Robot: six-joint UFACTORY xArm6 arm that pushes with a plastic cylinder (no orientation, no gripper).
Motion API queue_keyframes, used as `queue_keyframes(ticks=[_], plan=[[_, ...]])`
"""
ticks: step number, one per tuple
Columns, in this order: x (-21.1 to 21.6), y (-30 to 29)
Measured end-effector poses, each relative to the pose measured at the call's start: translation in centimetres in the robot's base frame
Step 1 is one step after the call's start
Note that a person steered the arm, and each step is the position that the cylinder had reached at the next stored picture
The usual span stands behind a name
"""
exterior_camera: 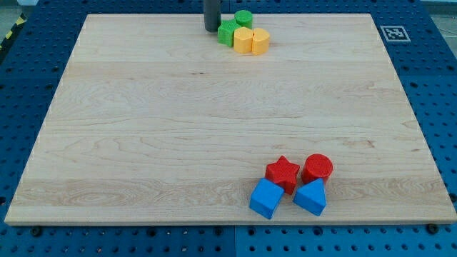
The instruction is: Move the arm towards the bottom right of the board
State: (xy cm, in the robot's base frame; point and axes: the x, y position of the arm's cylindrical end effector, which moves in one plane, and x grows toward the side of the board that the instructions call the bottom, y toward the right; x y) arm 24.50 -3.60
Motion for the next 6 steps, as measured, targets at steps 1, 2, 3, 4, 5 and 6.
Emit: queue_keyframes(ticks=[1, 2, 3, 4, 5, 6], plan=[[5.0, -1.2], [10.8, -3.2], [16.1, -1.8], [20.1, 5.8], [23.3, 16.0], [26.7, 26.5]])
